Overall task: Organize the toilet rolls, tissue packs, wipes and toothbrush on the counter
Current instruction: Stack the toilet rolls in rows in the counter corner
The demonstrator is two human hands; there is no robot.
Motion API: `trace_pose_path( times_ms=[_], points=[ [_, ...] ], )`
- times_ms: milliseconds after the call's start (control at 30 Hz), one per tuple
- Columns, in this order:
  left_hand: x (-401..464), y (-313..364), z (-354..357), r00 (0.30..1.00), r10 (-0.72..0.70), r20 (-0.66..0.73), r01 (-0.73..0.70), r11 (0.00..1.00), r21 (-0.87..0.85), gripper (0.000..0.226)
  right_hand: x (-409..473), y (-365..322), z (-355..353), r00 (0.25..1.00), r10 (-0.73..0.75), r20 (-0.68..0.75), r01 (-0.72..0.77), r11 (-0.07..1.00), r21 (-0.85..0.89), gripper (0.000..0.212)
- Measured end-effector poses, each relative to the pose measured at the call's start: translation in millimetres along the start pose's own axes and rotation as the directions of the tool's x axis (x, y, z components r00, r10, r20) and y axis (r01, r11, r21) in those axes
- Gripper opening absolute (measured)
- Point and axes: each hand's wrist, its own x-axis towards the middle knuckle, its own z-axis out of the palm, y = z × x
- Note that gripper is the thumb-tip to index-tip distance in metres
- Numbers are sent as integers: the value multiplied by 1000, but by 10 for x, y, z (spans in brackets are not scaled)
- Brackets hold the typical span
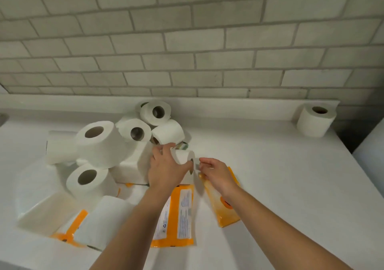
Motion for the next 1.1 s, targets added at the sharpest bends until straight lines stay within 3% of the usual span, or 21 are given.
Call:
trace_pose_path(
  times_ms=[167, 300, 467, 600, 767, 833, 933, 1100],
  points=[
    [175, 49, -76, 996, -31, 85, 54, 956, -287, 73, -16, -75, 40, 998, 37, -54, -28, 986, 165, 51],
    [293, 242, -8, 977, -65, 202, 160, 849, -504, 64, 30, -123, -123, 998, 44, -53, -29, 964, 266, 45],
    [357, 676, 223, 877, -30, 479, 405, 584, -703, 16, 77, -241, -568, 980, -27, -198, 99, 925, 366, 29],
    [330, 1065, 426, 806, 72, 588, 457, 555, -695, 45, 53, -312, -1000, 959, -34, -283, 146, 911, 385, 23],
    [307, 1634, 717, 732, 310, 607, 357, 584, -729, 50, 88, -435, -1657, 929, -31, -369, 189, 897, 399, 35],
    [313, 1899, 863, 689, 410, 598, 299, 590, -750, 69, 122, -479, -1965, 909, -37, -414, 211, 899, 383, 40],
    [368, 2265, 1123, 680, 470, 562, 240, 583, -777, 106, 193, -551, -2387, 890, -33, -455, 222, 903, 369, 43],
    [460, 2831, 1485, 710, 523, 471, 70, 614, -786, 91, 326, -718, -2966, 870, -60, -490, 237, 922, 308, 30]
  ],
)
